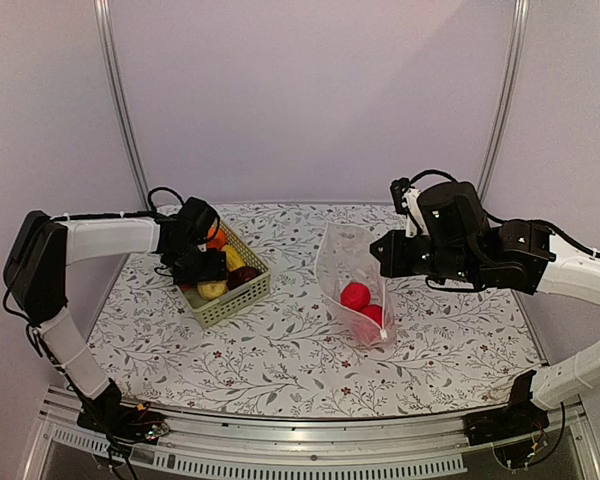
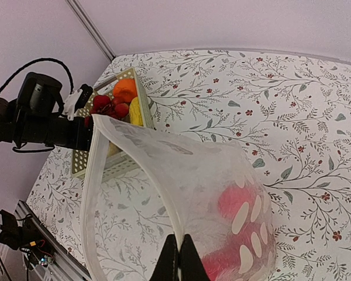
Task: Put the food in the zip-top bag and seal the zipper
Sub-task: Pick up the fake fruit from the bin, then place the fake fruit in the zipper food storage bag, then pick up the fake fruit from the bin, then place the fake fruit in the zipper food storage bag.
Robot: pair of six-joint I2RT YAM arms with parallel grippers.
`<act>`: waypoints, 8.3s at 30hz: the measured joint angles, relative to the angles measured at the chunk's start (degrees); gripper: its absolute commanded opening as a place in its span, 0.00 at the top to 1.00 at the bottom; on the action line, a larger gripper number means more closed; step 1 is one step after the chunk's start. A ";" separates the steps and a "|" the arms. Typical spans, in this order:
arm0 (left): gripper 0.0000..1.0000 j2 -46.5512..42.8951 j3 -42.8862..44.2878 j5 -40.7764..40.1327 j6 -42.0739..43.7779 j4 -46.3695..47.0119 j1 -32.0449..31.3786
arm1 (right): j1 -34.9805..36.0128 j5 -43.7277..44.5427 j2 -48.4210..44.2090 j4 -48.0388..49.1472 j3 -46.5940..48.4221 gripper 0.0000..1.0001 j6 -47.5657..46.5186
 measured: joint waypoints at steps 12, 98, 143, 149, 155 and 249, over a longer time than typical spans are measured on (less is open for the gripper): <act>0.22 1.29 -2.12 1.07 -2.34 2.23 0.02 | 0.00 0.04 -0.02 0.00 0.00 1.00 0.00; 0.22 -3.87 20.52 11.19 8.83 4.02 -36.63 | 0.00 -3.80 2.86 0.48 2.32 1.00 1.33; 0.17 -23.23 4.55 2.60 -6.49 4.31 -17.59 | 0.00 -2.29 0.66 0.39 1.31 1.00 1.68; 0.18 -20.87 -2.71 3.13 -9.86 6.21 -10.84 | 0.00 -2.27 0.66 0.39 1.31 1.00 1.68; 0.18 -14.38 -3.50 5.70 -9.94 8.07 -7.45 | 0.00 -2.27 0.66 0.39 1.31 1.00 1.70; 0.22 -24.72 9.46 27.12 7.17 12.70 -25.33 | 0.00 -3.48 3.43 1.09 2.27 1.00 1.11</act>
